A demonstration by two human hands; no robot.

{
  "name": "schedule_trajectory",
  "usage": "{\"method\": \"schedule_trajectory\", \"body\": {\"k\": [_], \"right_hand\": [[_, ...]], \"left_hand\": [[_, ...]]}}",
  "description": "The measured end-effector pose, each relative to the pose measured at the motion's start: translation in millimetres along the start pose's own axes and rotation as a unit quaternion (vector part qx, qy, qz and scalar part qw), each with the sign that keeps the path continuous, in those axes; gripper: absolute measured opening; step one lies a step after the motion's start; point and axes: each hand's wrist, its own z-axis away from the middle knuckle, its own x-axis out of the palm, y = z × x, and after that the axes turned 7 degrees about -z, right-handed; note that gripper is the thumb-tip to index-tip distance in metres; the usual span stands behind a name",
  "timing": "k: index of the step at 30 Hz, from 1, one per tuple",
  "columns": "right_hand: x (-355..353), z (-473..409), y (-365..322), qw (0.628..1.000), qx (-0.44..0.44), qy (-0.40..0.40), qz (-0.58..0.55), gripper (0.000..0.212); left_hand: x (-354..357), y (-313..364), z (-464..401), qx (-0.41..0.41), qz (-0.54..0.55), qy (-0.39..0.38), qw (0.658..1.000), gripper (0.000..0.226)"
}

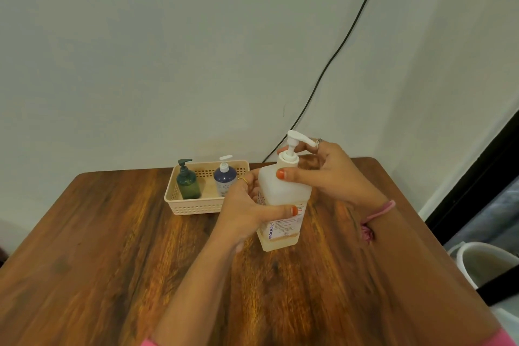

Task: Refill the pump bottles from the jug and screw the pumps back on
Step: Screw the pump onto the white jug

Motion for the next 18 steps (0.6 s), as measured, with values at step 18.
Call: {"method": "schedule_trajectory", "body": {"k": [18], "right_hand": [[15.7,1.0,7.4,0.993,0.016,0.102,0.061,0.036]], "left_hand": [[3.5,-1.7,-0.1,0.004,-0.011,0.013,1.000,0.073]]}}
